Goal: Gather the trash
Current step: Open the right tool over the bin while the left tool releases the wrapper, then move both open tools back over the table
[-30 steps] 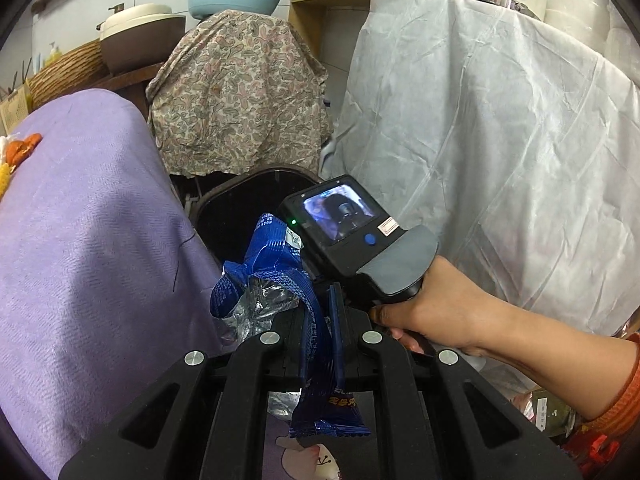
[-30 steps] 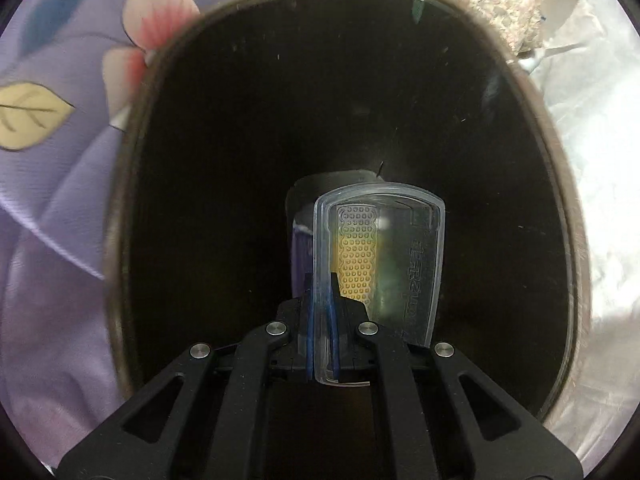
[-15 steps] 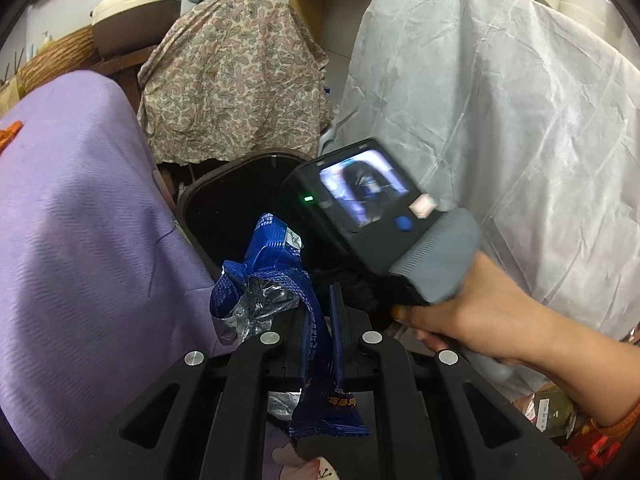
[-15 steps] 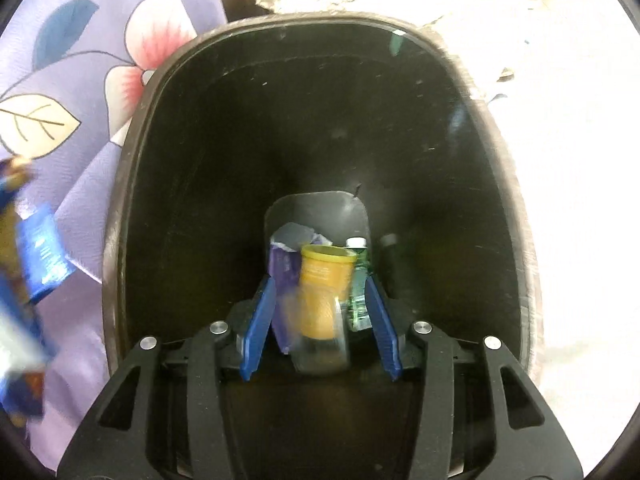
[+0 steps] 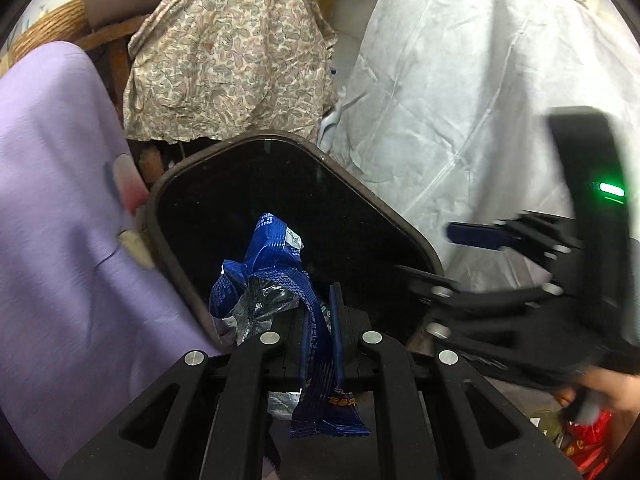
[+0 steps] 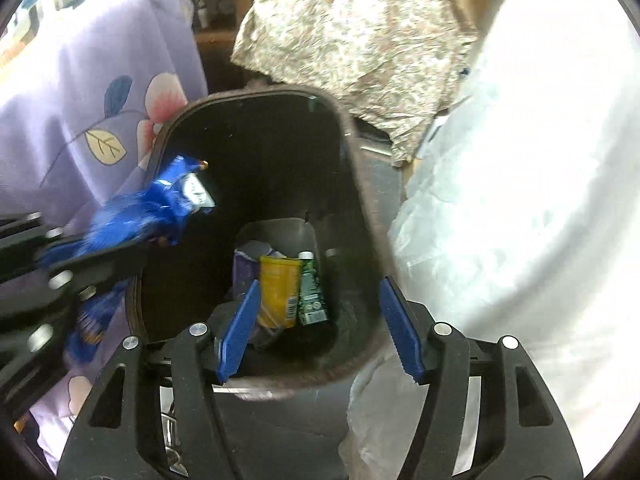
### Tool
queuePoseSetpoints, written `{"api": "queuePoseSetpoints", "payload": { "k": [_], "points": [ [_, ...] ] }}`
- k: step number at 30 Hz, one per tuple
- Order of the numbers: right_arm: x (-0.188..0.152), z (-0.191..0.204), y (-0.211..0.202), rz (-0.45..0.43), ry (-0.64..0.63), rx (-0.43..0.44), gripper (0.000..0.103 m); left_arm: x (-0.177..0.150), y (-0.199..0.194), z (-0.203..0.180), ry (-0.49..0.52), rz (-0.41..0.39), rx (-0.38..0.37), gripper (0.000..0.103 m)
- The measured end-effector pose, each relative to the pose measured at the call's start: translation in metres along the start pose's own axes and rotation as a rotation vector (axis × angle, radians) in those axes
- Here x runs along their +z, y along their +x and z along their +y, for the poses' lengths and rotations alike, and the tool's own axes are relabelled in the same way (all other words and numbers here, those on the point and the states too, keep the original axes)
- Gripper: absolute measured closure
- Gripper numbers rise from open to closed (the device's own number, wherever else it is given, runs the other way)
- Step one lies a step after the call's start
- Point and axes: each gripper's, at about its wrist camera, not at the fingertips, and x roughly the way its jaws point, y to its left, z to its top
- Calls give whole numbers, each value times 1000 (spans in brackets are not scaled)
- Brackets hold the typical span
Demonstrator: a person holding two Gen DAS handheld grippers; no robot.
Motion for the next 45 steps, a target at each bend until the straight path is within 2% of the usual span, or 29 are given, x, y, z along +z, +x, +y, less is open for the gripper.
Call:
{"api": "queuePoseSetpoints", "payload": {
  "k": [6,9,10,11,13,14,17,27,31,34,37,40,45],
  "points": [
    [-12,-11,-7,-3,2,-35,40,10,26,1,0,41,-20,93],
    [-18,-17,-9,-8,16,-50,36,10,32,5,-17,47,-35,91],
    [-20,-16,-8,-11,18,-55,34,9,33,6,-19,51,-39,86],
    [-22,-16,-8,-13,20,-56,33,8,33,7,-19,53,-47,69],
    [-26,-16,-11,-14,18,-51,33,8,29,9,-23,25,-39,48],
    [-27,-16,-12,-14,15,-51,33,7,24,9,-27,0,-42,46],
    [-30,-16,-13,-23,11,-66,32,9,22,10,-39,-8,-55,42],
    [-32,-15,-17,-41,27,-79,32,-6,-2,8,-41,-57,-46,39],
    [-30,-17,-22,-58,31,-104,31,-18,-27,-1,-29,-88,-24,37],
    [-29,-24,-30,-85,62,-106,28,-29,-48,-9,-23,-89,-59,36],
    [-27,-27,-42,-131,108,-59,27,-42,-83,-22,49,-123,-78,26],
    [-23,-16,-58,-178,112,-6,25,-49,-118,-22,93,-142,-97,26],
    [-12,20,-85,-272,78,144,23,-54,-180,5,57,-182,-125,20]
  ]
}}
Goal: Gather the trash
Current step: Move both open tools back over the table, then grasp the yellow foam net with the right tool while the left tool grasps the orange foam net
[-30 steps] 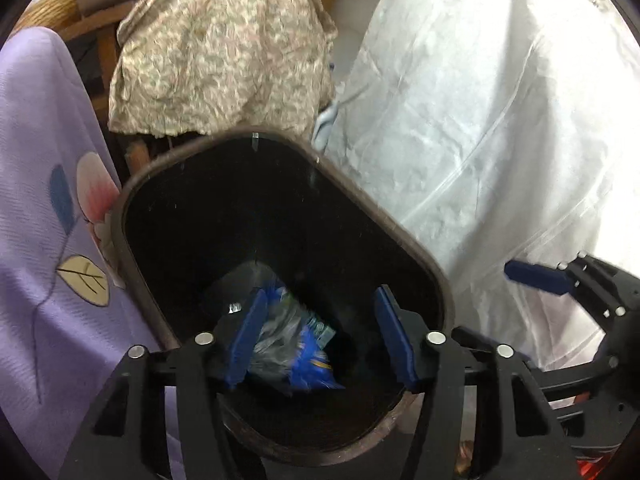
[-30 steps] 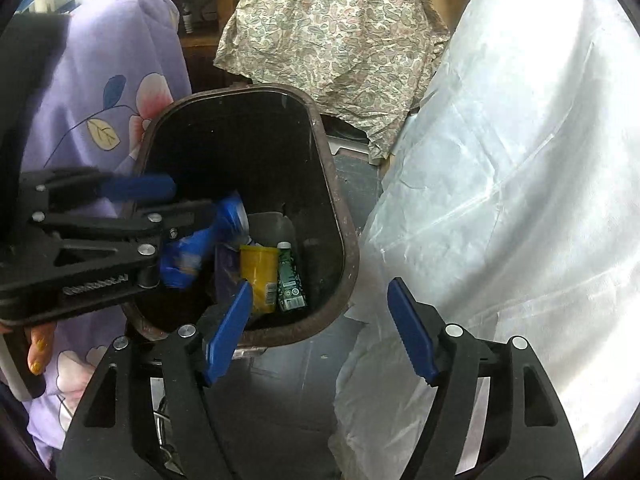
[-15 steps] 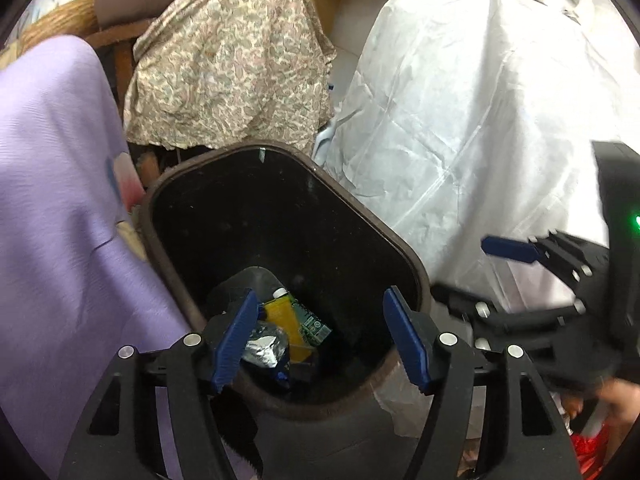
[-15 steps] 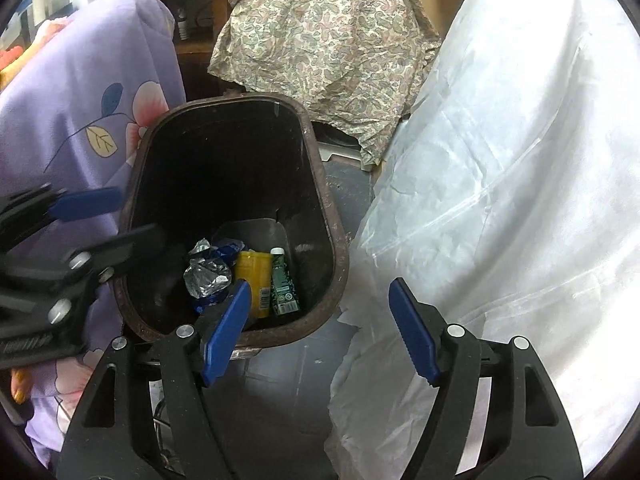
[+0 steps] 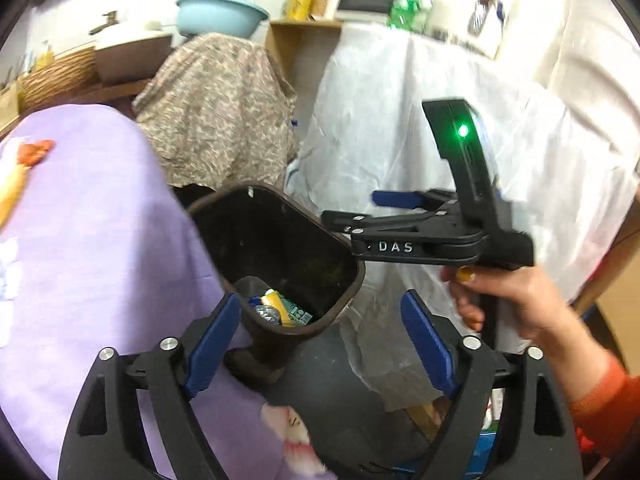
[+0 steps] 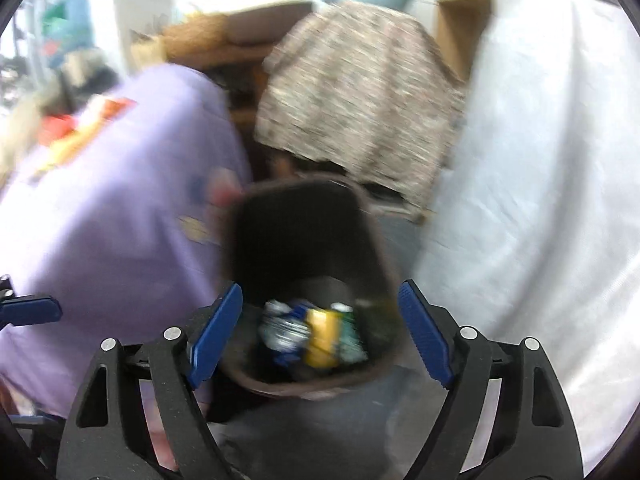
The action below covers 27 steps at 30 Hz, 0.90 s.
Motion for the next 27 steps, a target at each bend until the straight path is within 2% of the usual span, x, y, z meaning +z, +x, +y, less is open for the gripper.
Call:
{"api": "queuePoseSetpoints", "payload": {
  "k": [2,4,7,10,16,20,24,26,27],
  "points": [
    [8,22,-7,-36,-16,95,23,1,-24,14,-24,-26,18,19],
    [18,48,-12,-59,-54,167,23,0,-42,28,-34,-47,75,19],
    [29,92,-16,-83,-142,219,23,-3,-67,63,-70,-70,210,19],
    [39,132,-15,-107,-222,284,23,-12,-89,102,-143,-69,303,19],
    [63,220,-7,-105,-377,389,23,-24,-142,168,-276,-95,445,19],
    [82,279,4,-79,-502,406,23,-34,-171,201,-306,-99,549,19],
    [95,334,31,-56,-634,339,23,-38,-184,230,-335,-86,598,19],
    [101,356,47,-78,-686,278,33,-39,-188,242,-354,-77,598,19],
    [105,361,56,-79,-699,259,36,-40,-190,248,-369,-74,594,19]
  ]
}}
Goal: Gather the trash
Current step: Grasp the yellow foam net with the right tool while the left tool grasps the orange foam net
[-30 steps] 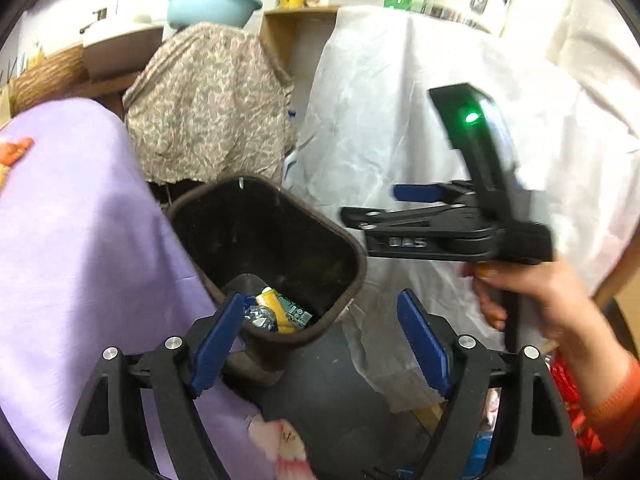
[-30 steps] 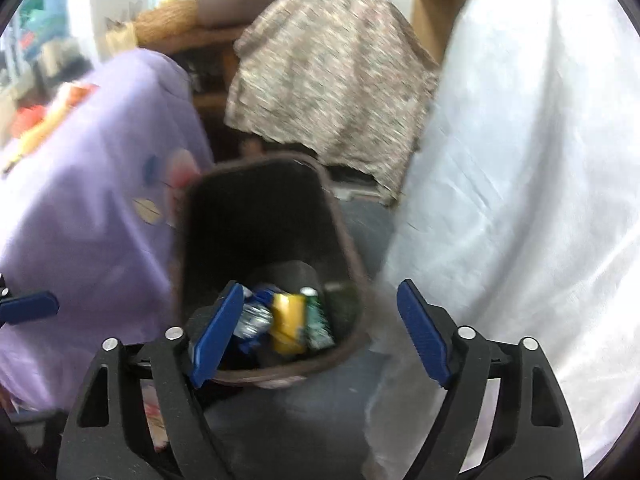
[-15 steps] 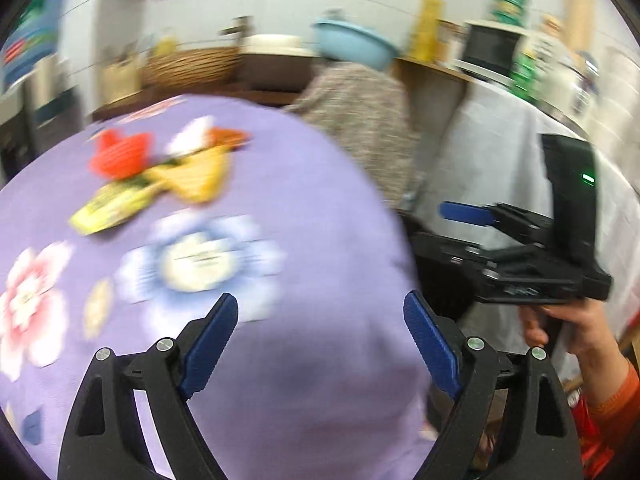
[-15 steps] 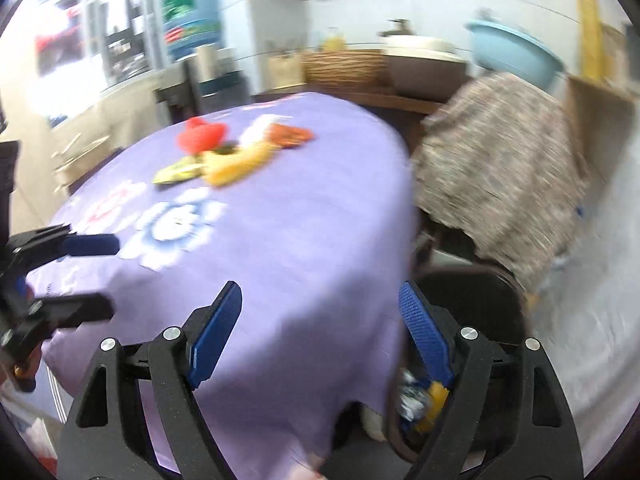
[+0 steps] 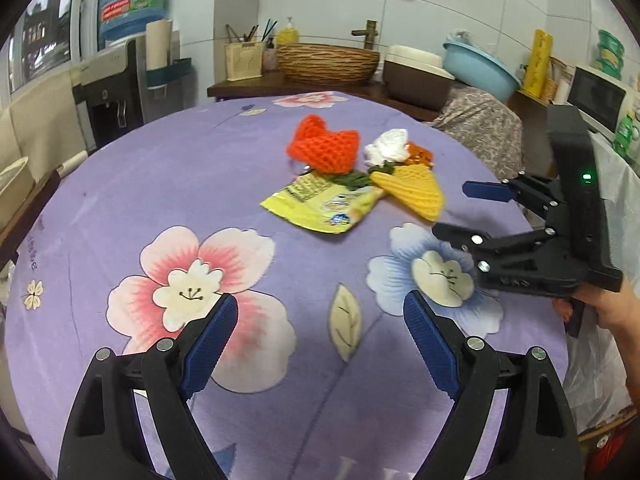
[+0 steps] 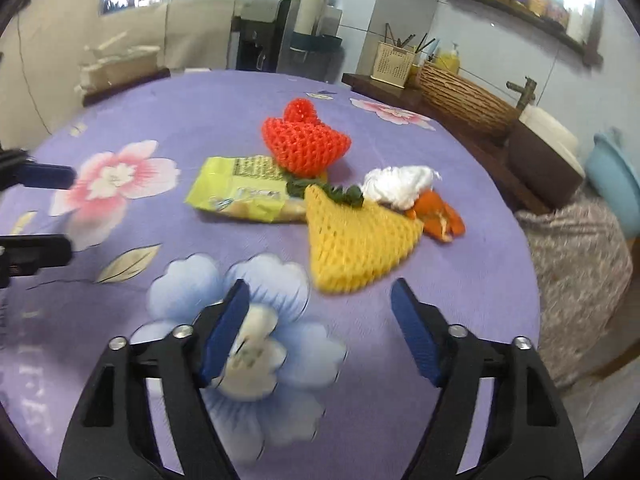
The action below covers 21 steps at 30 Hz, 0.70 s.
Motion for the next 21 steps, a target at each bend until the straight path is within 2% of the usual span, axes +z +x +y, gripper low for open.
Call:
{"api": "queuePoseSetpoints", "payload": {
  "k": [3,7,9,11,16,19,21],
  "points": [
    [10,-4,28,55,-15,-39,40,10,8,16,-26,8,-7,19],
    [9,-4,37,80,-35,-86,72,26,19,23,-25,5,1,19],
    [6,-9,30,62,-14,-68,81,35,29,26,-47,12,-22,19],
    [3,-14,20,47,10,-60,84,46,41,24,-36,14,-19,19],
    [-6,-18,-6,7,49,-26,85,78,73,13,-8,22,-1,18],
    [-17,-21,-24,-16,96,21,85,96,90,-2,35,20,27,17],
    [-24,-21,-36,-41,126,39,85,107,104,-15,86,29,74,17]
  ]
}}
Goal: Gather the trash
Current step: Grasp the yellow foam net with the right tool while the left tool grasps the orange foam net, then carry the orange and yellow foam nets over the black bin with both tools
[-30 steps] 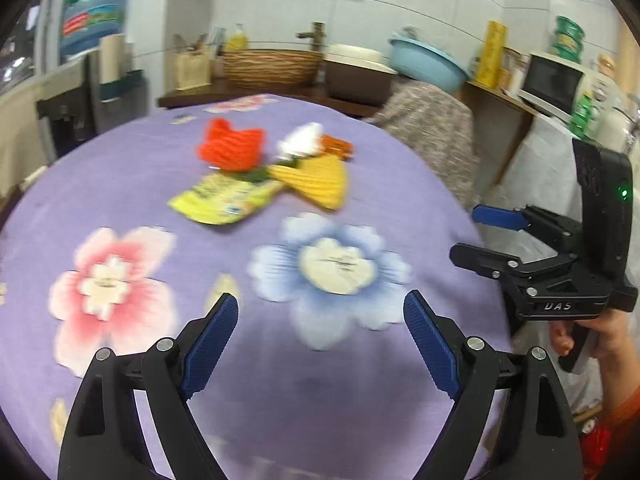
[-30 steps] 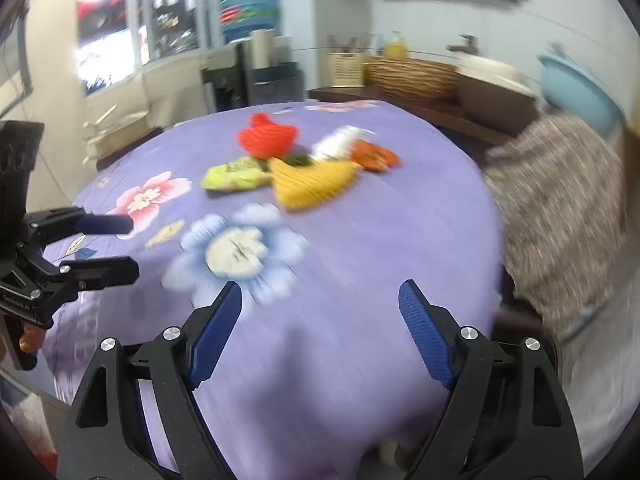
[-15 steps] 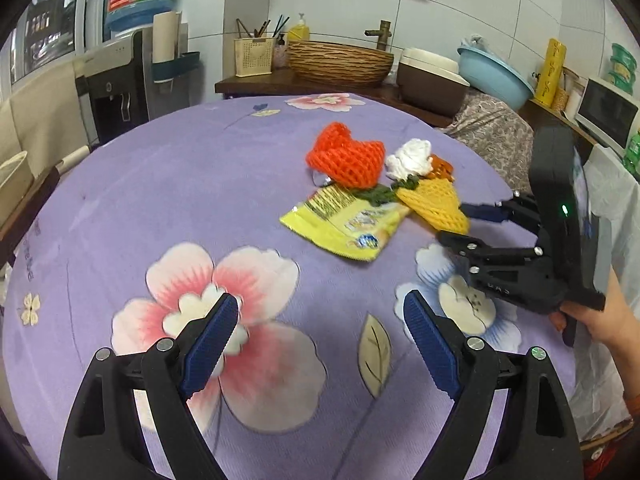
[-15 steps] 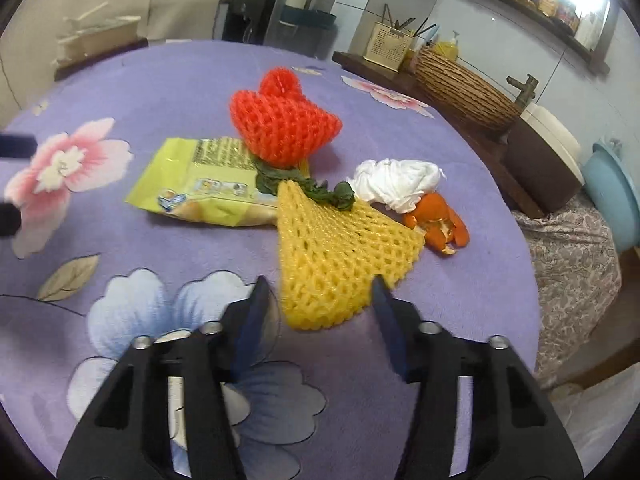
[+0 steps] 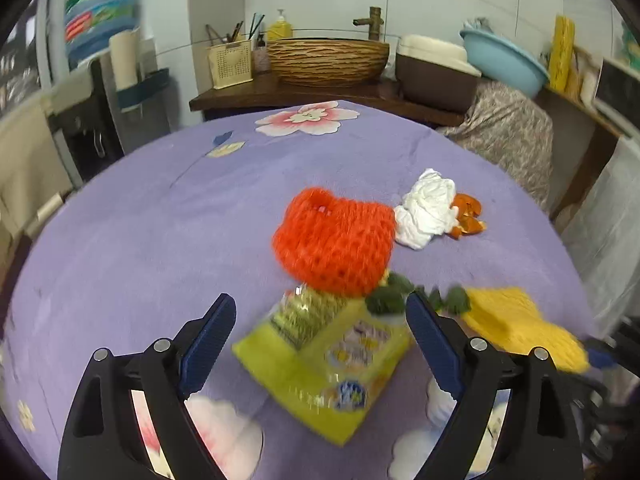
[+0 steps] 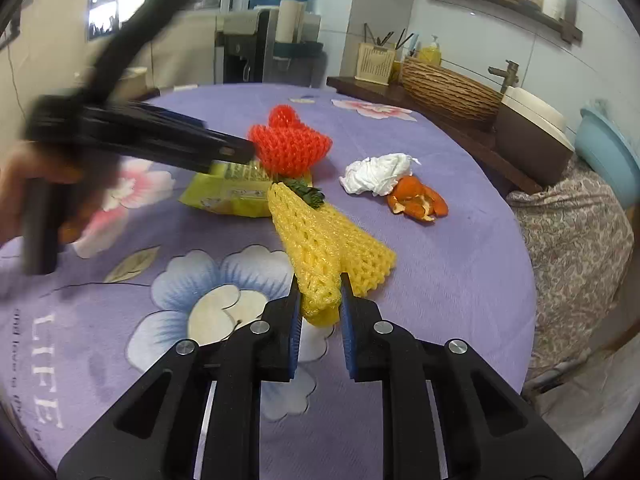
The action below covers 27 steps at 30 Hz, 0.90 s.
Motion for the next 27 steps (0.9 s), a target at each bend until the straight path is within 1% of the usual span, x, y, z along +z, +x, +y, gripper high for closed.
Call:
{"api": "queuePoseSetpoints", "payload": {
  "k": [2,4,6,7,8,9,11,13,14,17,22,23,27],
  "points": [
    [-5,-3,-11,-17,25,13,85,10,13,-9,23,17,36,17],
    [-10,-5,-23,-33,51,26,85,15,26,-14,23,43,53,17],
    [-16,-9,-35,-42,67,31,85,19,36,-18,21,54,95,18],
    [-20,-11,-40,-47,73,29,85,19,38,-19,23,53,110,25],
    [-23,-13,-45,-52,80,28,85,19,40,-18,20,52,131,37],
    [-26,-16,-49,-54,87,29,85,20,42,-17,13,53,132,42],
    [-35,-20,-57,-59,104,27,85,21,41,-16,-2,45,128,62],
    [-44,-24,-63,-63,126,28,85,21,39,-16,-9,38,136,71],
    [-48,-25,-66,-65,138,32,85,20,34,-14,-25,28,131,73],
    [-57,-29,-71,-77,158,35,85,18,20,-9,-60,-10,109,76],
    [-68,-35,-77,-101,180,28,85,8,-13,-12,-15,-95,132,76],
    [-69,-36,-77,-105,186,30,85,6,-18,-12,-13,-102,125,76],
    [-77,-43,-85,-124,210,29,85,-11,-50,-19,-29,-126,48,76]
  ]
}}
